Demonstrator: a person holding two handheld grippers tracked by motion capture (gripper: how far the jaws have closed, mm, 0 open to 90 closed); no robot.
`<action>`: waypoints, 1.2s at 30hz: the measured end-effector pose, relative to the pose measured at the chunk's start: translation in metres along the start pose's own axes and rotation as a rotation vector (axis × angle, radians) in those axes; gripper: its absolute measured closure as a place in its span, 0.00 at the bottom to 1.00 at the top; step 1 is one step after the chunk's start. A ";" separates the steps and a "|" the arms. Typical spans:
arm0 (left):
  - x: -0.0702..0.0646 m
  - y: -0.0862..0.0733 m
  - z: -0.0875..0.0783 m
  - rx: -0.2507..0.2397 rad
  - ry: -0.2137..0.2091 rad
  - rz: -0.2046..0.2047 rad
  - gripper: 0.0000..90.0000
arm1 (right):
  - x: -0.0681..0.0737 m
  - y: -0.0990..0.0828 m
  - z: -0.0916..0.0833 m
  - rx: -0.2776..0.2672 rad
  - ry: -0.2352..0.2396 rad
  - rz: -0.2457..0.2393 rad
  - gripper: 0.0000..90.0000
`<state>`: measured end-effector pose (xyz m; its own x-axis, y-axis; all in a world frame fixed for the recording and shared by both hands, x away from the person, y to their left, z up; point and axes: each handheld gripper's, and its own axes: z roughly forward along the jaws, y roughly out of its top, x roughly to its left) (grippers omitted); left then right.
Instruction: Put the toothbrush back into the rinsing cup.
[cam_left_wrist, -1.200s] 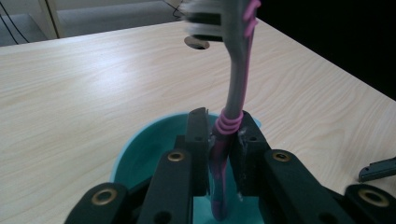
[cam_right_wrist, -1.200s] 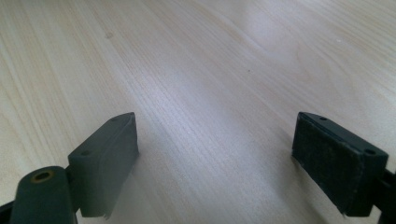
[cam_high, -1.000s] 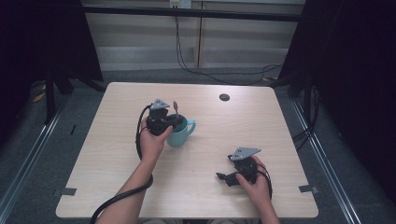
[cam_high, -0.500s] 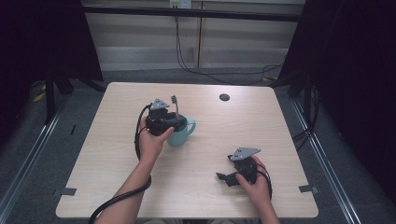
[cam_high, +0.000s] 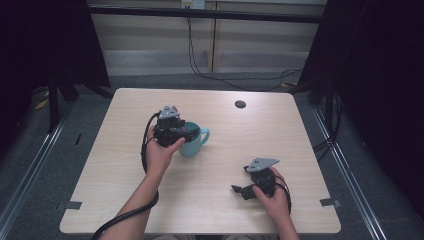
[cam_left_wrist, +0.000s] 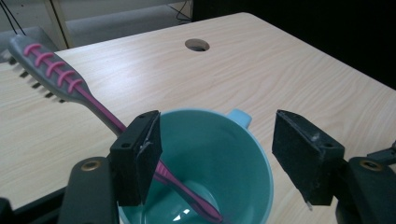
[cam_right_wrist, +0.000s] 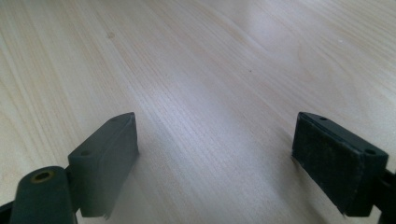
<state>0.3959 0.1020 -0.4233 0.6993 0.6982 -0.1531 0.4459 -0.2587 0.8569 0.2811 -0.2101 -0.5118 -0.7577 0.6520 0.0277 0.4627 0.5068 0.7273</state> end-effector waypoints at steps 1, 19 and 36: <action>0.000 -0.001 -0.001 0.003 -0.004 0.002 0.37 | 0.000 0.000 0.000 0.000 0.000 0.000 0.15; 0.004 -0.005 -0.019 0.017 -0.026 0.003 0.34 | 0.000 0.000 0.000 0.000 0.001 0.000 0.15; 0.011 -0.008 -0.036 0.011 -0.017 -0.010 0.29 | 0.000 0.000 0.000 0.000 0.000 -0.001 0.15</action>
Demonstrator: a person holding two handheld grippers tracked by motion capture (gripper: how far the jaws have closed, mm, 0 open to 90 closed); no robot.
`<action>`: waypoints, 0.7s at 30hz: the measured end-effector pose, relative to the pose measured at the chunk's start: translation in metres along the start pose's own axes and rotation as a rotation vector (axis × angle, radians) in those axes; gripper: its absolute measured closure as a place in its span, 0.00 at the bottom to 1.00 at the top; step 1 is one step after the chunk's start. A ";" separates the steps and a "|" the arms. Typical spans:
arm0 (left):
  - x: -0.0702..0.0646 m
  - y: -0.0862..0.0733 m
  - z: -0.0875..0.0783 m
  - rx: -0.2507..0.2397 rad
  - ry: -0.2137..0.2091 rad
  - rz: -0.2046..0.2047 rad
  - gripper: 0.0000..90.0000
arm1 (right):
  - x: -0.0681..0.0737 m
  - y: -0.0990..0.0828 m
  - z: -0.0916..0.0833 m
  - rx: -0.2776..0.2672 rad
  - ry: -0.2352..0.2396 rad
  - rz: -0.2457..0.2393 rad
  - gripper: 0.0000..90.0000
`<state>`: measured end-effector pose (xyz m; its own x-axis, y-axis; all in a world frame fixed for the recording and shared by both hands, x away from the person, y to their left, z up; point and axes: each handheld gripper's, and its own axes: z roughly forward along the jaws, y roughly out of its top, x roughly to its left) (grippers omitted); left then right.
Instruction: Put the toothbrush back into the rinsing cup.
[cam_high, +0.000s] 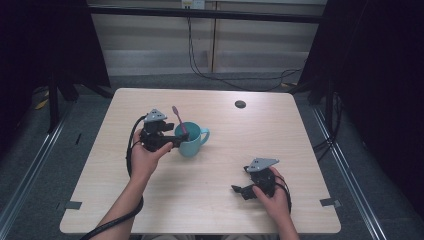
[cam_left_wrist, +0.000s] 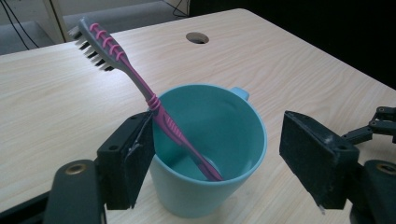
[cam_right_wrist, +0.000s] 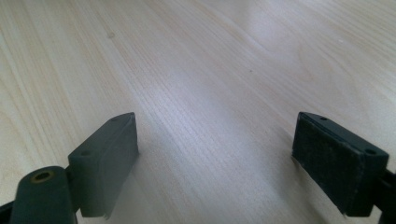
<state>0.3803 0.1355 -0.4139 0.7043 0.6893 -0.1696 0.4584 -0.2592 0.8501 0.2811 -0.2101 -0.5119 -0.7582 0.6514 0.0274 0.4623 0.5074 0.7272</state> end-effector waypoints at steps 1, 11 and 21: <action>0.000 0.000 0.000 -0.001 0.003 0.001 0.28 | 0.000 0.000 0.000 0.000 0.000 0.000 0.15; 0.004 -0.006 -0.003 0.004 0.001 -0.005 0.25 | 0.000 0.000 0.000 0.000 0.000 0.001 0.15; 0.006 -0.011 -0.007 0.018 -0.014 -0.006 0.19 | 0.000 0.000 0.000 -0.001 -0.001 0.000 0.15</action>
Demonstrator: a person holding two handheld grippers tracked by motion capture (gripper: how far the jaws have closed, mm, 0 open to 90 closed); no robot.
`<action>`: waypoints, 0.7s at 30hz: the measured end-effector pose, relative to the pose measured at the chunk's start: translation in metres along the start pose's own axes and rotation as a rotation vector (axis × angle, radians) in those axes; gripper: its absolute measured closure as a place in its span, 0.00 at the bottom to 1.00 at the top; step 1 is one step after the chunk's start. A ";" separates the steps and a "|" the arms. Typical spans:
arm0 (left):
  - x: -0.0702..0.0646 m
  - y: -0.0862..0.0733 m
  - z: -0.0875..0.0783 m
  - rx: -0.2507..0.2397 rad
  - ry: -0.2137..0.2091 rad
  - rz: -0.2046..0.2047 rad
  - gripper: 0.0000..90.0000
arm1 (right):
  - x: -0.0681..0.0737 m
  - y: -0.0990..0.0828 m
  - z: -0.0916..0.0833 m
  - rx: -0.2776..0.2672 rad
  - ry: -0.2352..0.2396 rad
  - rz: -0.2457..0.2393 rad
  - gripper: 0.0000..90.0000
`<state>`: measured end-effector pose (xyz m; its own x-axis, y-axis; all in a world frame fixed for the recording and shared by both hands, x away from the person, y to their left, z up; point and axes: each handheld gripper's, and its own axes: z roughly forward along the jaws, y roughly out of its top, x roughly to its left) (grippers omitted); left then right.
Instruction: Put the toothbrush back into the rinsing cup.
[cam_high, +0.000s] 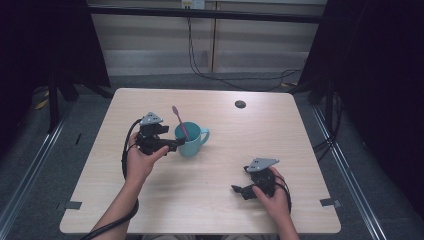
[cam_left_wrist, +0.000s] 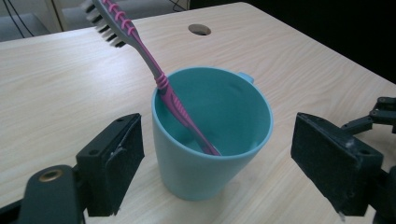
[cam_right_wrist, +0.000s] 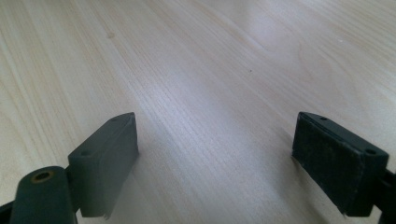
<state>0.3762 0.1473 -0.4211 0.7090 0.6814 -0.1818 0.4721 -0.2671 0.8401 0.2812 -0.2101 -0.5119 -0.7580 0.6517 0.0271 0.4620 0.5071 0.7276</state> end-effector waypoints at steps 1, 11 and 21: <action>0.000 -0.001 0.000 0.000 0.003 -0.003 0.19 | 0.000 0.000 0.000 0.001 0.000 0.001 0.15; 0.003 -0.009 -0.005 0.008 0.000 -0.002 0.17 | 0.000 0.000 0.000 0.000 0.000 0.000 0.15; 0.004 -0.017 -0.010 -0.004 -0.012 -0.005 0.17 | 0.000 0.000 0.000 0.000 0.000 0.000 0.15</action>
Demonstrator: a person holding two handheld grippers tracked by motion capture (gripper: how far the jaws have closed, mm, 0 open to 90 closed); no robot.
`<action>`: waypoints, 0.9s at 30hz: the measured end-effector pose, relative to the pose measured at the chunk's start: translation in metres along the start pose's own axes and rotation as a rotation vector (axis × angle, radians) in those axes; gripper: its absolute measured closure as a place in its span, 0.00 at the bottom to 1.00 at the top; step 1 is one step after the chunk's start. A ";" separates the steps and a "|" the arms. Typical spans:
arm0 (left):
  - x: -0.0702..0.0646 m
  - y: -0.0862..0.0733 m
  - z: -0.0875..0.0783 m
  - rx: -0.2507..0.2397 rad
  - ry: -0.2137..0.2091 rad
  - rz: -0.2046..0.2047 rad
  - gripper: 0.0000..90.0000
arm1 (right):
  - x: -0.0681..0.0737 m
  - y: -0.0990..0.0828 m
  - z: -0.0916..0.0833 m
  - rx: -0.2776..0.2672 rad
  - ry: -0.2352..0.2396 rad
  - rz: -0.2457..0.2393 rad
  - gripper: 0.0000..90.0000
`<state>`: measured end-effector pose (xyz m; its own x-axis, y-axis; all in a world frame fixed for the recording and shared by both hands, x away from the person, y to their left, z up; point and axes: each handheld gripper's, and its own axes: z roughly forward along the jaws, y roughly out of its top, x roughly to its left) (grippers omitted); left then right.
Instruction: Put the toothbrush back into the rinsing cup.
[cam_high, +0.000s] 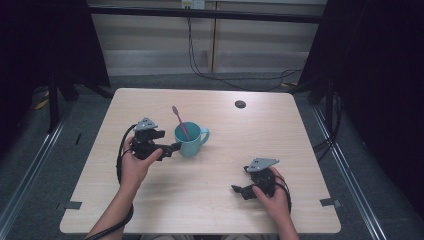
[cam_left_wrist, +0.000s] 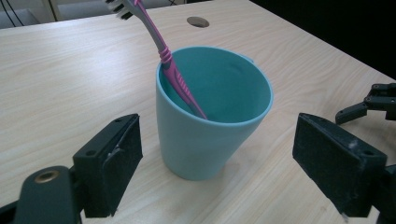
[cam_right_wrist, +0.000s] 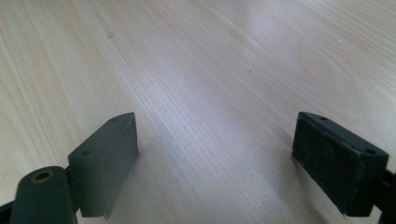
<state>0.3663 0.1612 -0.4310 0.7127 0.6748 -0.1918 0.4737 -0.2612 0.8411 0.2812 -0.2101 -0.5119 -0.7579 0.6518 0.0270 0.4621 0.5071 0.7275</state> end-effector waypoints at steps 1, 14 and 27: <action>0.000 -0.001 -0.001 0.000 -0.005 0.005 0.17 | 0.000 0.000 0.000 0.000 0.000 0.001 0.15; 0.001 -0.011 -0.004 0.000 -0.009 -0.001 0.17 | 0.000 0.000 0.000 0.000 0.000 0.001 0.15; 0.002 -0.022 -0.008 0.002 -0.011 0.022 0.17 | 0.000 0.000 0.000 0.000 0.001 0.000 0.15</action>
<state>0.3534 0.1740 -0.4455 0.7288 0.6609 -0.1789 0.4588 -0.2774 0.8441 0.2812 -0.2102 -0.5119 -0.7582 0.6515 0.0275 0.4621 0.5071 0.7275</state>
